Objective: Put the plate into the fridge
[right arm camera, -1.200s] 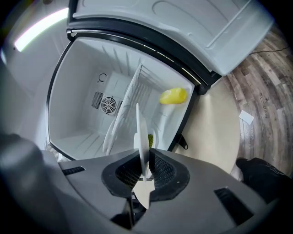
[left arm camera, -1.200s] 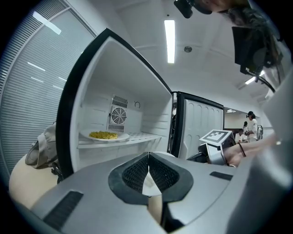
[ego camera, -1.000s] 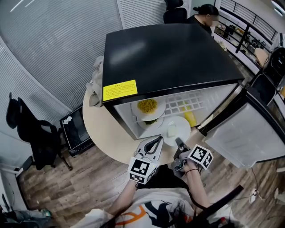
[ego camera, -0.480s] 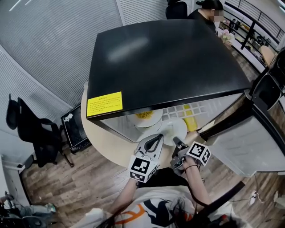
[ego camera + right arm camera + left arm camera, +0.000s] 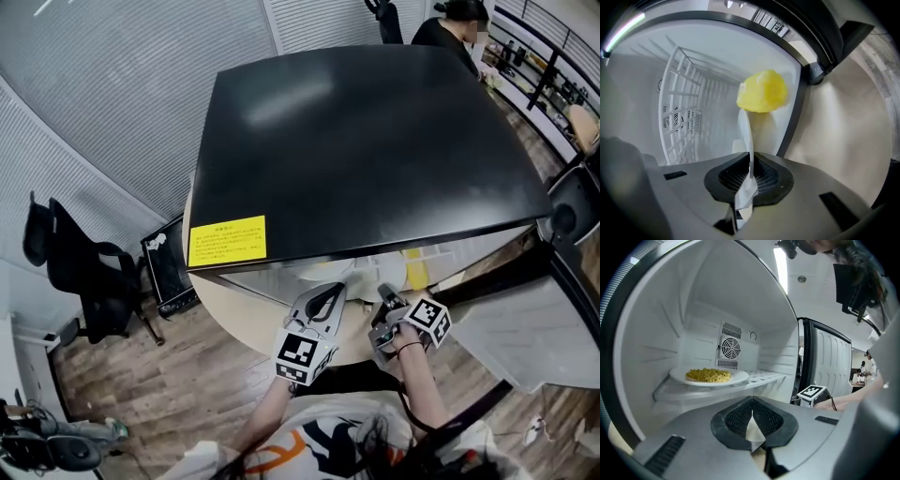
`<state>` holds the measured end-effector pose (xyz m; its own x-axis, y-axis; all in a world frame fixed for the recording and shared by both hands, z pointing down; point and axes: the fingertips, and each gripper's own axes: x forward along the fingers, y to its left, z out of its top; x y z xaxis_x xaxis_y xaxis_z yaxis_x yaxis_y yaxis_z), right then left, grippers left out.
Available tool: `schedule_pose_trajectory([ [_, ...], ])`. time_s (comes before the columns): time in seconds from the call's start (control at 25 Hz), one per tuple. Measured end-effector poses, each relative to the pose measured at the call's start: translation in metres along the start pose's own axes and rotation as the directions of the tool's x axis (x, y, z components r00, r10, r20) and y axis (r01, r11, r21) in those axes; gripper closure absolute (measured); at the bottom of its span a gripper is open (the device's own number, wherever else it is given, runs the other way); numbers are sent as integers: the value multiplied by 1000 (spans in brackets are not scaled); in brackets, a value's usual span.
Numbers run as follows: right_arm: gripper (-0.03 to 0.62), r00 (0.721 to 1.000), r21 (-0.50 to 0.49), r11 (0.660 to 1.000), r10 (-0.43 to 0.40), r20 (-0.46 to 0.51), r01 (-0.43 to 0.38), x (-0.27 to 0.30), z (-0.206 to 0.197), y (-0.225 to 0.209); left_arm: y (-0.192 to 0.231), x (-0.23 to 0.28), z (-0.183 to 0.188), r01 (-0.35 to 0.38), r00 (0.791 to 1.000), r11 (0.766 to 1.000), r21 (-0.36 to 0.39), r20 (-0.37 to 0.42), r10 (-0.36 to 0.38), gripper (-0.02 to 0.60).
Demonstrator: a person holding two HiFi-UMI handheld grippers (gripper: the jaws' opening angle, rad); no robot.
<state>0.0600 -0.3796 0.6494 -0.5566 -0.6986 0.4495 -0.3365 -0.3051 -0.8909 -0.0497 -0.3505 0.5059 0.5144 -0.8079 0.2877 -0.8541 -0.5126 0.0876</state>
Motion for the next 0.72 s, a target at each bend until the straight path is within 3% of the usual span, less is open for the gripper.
schedule_pose_trajectory([
  [0.28, 563, 1000, -21, 1000, -6, 9, 6, 8, 6, 3, 6, 3, 1, -15, 1000, 1000, -3, 6, 15, 570],
  [0.72, 563, 997, -149, 989, 3, 72, 7, 24, 29, 14, 10, -5, 0, -29, 1000, 1000, 0, -3, 29, 570],
])
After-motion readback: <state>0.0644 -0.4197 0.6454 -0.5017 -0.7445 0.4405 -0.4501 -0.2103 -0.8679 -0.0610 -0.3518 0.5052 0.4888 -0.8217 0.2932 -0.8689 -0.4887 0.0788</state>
